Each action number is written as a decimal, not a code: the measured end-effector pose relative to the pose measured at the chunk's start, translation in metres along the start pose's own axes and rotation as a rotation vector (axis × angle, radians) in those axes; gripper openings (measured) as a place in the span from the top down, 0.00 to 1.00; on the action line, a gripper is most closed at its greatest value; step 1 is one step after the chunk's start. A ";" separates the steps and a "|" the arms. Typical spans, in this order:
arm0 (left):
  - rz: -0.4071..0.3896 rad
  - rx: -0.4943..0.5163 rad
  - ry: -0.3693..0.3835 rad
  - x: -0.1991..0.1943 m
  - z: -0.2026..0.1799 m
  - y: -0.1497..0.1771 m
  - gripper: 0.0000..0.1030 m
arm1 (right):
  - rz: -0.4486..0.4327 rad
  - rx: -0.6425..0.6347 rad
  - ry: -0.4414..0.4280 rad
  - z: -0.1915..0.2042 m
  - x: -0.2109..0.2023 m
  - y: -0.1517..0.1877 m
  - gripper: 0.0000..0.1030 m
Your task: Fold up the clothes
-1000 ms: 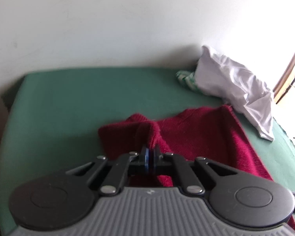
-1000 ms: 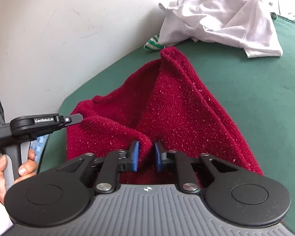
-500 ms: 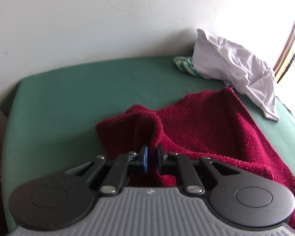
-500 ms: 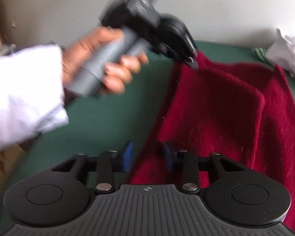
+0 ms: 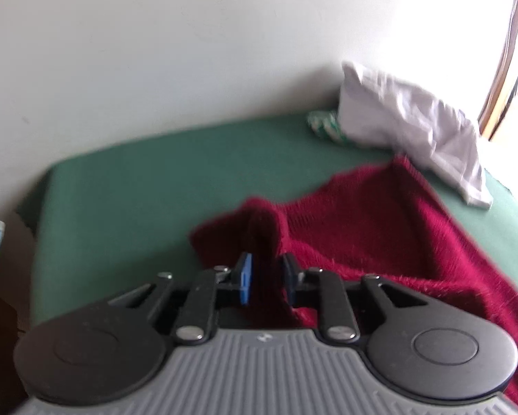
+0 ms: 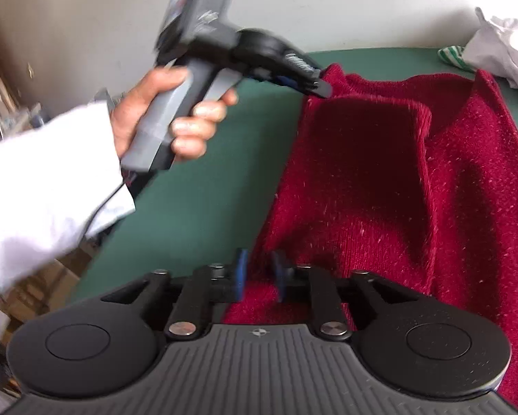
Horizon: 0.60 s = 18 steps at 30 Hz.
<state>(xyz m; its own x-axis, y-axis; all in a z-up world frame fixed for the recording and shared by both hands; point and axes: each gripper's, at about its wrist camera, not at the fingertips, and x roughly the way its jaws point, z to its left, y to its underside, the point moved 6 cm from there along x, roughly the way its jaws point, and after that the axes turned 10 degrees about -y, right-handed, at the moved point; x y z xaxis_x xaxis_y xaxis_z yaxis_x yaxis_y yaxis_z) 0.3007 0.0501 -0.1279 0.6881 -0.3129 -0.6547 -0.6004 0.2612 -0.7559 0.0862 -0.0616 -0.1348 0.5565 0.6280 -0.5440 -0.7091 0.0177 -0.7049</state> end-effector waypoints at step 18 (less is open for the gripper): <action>0.092 -0.185 0.154 0.059 -0.026 0.010 0.96 | -0.304 0.361 0.207 -0.134 0.017 -0.046 0.99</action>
<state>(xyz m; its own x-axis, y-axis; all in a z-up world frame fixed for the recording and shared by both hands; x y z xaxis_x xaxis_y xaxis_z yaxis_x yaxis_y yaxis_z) 0.3249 0.0108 -0.1739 0.5649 -0.4350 -0.7012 -0.7321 0.1278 -0.6691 0.1862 -0.1561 -0.1720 0.8086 0.3860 -0.4440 -0.5863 0.4661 -0.6626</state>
